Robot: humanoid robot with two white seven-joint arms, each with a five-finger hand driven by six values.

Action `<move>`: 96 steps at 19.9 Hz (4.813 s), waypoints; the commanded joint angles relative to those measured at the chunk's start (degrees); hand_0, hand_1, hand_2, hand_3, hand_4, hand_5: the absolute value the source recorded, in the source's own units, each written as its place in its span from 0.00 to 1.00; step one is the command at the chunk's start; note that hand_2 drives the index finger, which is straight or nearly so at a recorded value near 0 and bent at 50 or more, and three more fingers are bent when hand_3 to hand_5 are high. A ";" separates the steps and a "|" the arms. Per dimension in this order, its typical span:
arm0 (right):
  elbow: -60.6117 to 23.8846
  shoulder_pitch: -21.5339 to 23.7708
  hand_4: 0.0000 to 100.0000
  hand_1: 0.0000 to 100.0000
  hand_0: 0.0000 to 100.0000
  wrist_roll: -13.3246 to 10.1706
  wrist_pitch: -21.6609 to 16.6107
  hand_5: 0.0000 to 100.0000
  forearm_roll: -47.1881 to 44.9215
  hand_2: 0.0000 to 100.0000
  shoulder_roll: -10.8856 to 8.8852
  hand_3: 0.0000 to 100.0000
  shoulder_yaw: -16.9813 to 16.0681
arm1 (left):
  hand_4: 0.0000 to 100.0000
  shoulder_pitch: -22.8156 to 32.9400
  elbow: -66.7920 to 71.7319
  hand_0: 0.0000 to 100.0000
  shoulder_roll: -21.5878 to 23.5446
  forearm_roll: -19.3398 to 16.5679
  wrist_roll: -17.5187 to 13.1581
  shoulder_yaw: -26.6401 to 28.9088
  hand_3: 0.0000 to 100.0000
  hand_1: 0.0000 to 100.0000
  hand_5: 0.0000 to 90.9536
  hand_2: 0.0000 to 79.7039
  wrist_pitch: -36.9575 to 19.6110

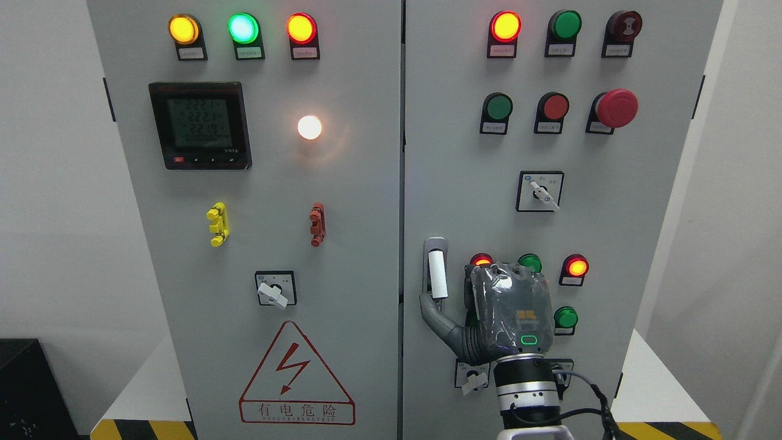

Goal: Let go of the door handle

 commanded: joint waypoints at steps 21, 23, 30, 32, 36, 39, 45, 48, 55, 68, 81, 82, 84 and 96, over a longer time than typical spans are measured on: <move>-0.99 0.83 1.00 0.32 0.29 -1.51 0.89 0.95 0.08 0.89 0.04 1.00 -1.51 | 0.01 0.00 -1.14 0.00 0.00 0.00 0.03 -1.23 0.09 0.00 0.00 0.03 0.01; -1.25 0.83 1.00 0.32 0.29 -1.86 0.89 0.95 0.08 0.89 0.04 1.00 -1.60 | 0.01 0.00 -1.14 0.00 0.00 0.00 0.03 -1.23 0.09 0.00 0.00 0.03 0.01; -1.34 0.83 1.00 0.35 0.30 -1.87 0.98 0.95 0.16 0.89 0.04 1.00 -2.22 | 0.01 0.00 -1.14 0.00 0.00 0.00 0.03 -1.23 0.09 0.00 0.00 0.03 0.01; -1.25 0.83 1.00 0.37 0.30 -1.87 0.98 0.95 0.16 0.89 0.04 1.00 -2.39 | 0.01 0.00 -1.14 0.00 0.00 0.00 0.03 -1.23 0.09 0.00 0.00 0.03 0.01; -1.34 0.83 1.00 0.36 0.32 -1.87 0.98 0.95 0.16 0.89 0.04 1.00 -2.74 | 0.01 0.00 -1.14 0.00 0.00 0.00 0.03 -1.23 0.09 0.00 0.00 0.03 0.01; -1.34 0.83 1.00 0.36 0.33 -1.87 0.98 0.95 0.08 0.89 0.04 1.00 -2.83 | 0.01 0.00 -1.14 0.00 0.00 0.00 0.03 -1.23 0.09 0.00 0.00 0.03 0.01; -1.87 0.74 1.00 0.35 0.35 -1.87 0.98 0.95 0.08 0.89 0.13 1.00 -3.18 | 0.01 0.00 -1.14 0.00 0.00 0.00 0.03 -1.23 0.09 0.00 0.00 0.03 0.01; -1.87 0.74 1.00 0.34 0.35 -1.87 0.98 0.95 0.08 0.89 0.04 1.00 -3.71 | 0.01 0.00 -1.14 0.00 0.00 0.00 0.03 -1.23 0.09 0.00 0.00 0.03 0.01; -2.22 0.56 1.00 0.33 0.36 -1.87 0.89 0.95 -0.01 0.89 0.13 1.00 -3.89 | 0.01 0.00 -1.14 0.00 0.00 0.00 0.03 -1.23 0.09 0.00 0.00 0.03 0.01; -2.22 -0.23 1.00 0.32 0.37 -1.69 0.98 0.95 -0.01 0.88 0.04 1.00 -4.24 | 0.01 0.00 -1.14 0.00 0.00 0.00 0.03 -1.23 0.09 0.00 0.00 0.03 0.01; -2.13 -1.02 1.00 0.32 0.37 -1.60 0.89 0.95 -0.01 0.88 0.04 1.00 -4.85 | 0.01 0.00 -1.14 0.00 0.00 0.00 0.03 -1.23 0.09 0.00 0.00 0.03 0.01; -2.13 -1.02 1.00 0.32 0.37 -1.52 0.89 0.95 -0.01 0.88 0.04 1.00 -4.85 | 0.01 0.00 -1.14 0.00 0.00 0.00 0.03 -1.23 0.09 0.00 0.00 0.03 0.01; -2.13 -1.02 1.00 0.32 0.37 -1.60 0.89 0.95 -0.01 0.88 0.04 1.00 -4.85 | 0.01 0.00 -1.14 0.00 0.00 0.00 0.03 -1.23 0.08 0.00 0.00 0.03 0.01; -3.45 2.75 1.00 0.32 0.37 -2.04 -0.68 0.95 -0.98 0.87 0.04 1.00 -3.89 | 0.01 0.00 -1.14 0.00 0.00 0.00 0.03 -1.23 0.09 0.00 0.00 0.03 0.01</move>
